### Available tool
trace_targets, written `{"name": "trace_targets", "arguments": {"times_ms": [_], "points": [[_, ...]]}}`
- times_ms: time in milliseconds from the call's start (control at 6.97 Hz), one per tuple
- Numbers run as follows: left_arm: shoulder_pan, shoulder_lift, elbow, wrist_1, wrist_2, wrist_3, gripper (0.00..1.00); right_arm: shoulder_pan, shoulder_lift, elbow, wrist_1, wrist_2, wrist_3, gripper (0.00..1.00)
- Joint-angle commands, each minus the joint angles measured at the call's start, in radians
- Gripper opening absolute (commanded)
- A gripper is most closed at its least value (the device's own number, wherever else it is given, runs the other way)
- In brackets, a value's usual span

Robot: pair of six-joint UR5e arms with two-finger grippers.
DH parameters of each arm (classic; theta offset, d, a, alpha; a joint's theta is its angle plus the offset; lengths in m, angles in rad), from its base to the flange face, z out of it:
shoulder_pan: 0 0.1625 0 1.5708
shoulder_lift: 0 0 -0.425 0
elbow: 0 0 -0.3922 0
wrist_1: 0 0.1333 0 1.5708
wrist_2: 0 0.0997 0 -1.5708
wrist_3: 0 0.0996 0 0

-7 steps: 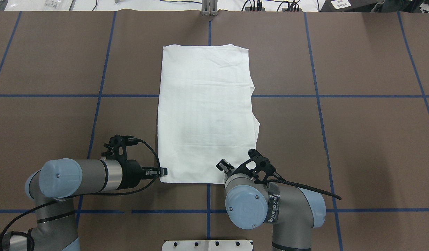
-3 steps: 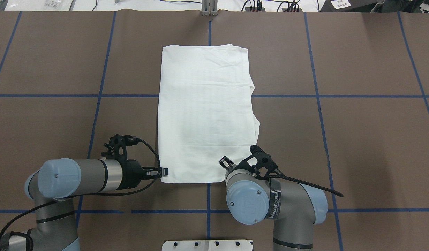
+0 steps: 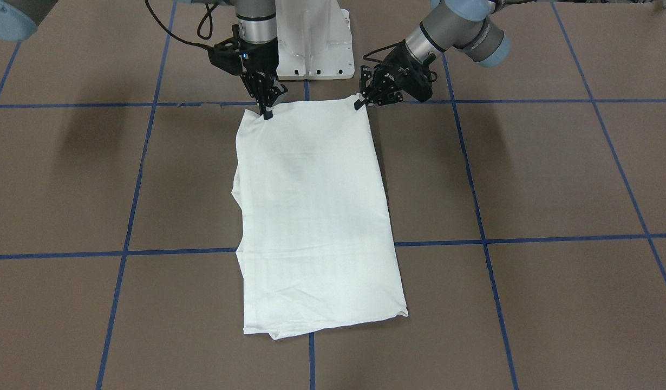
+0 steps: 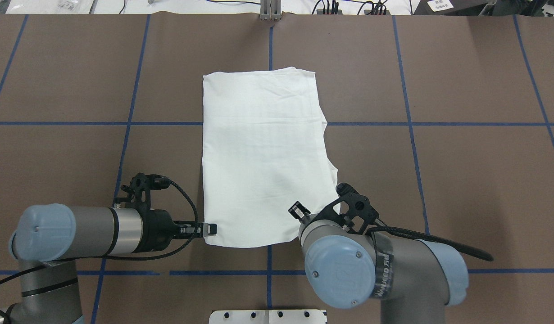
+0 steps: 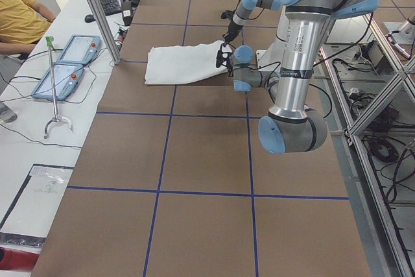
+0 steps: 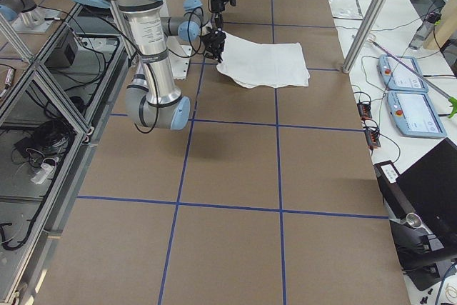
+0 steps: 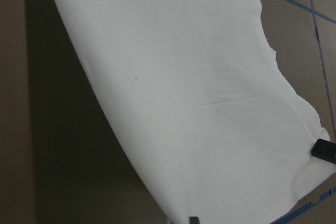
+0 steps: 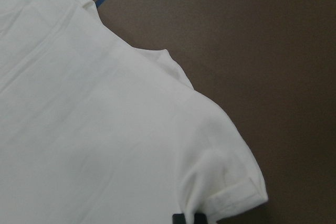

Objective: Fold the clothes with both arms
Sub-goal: 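Grasp the near shirt edge with both grippers and lift it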

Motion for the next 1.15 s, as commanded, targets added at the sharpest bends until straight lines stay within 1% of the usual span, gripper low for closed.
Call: {"name": "trace_targets", "arguments": {"times_ms": [0,143,287,430,574,717,861,1004], "points": [[-0.001,0.034,-0.226,0.181,-0.066,-0.001,0.0,-0.065,0.007,0.224,-0.217,0.004,0.007,0.0],[-0.004,0.016,-0.297,0.287,-0.117,-0.002,0.0,-0.066,0.008,0.219,-0.216,0.003,-0.006,0.0],[-0.02,-0.009,-0.297,0.339,-0.126,-0.001,0.0,-0.053,0.008,0.196,-0.211,-0.005,-0.046,0.0],[-0.059,-0.059,-0.272,0.398,-0.126,0.007,0.0,-0.012,0.008,0.182,-0.207,-0.003,-0.09,0.0],[-0.099,-0.124,-0.221,0.445,-0.126,0.034,0.0,0.026,0.013,0.157,-0.204,-0.002,-0.123,0.0],[-0.148,-0.185,-0.136,0.453,-0.126,0.071,0.0,0.077,0.071,0.09,-0.202,0.0,-0.164,0.0],[-0.212,-0.249,-0.044,0.454,-0.127,0.126,0.0,0.124,0.115,0.009,-0.176,0.006,-0.186,0.0],[-0.274,-0.303,0.053,0.452,-0.13,0.184,0.0,0.146,0.116,-0.067,-0.071,0.004,-0.227,0.0]]}}
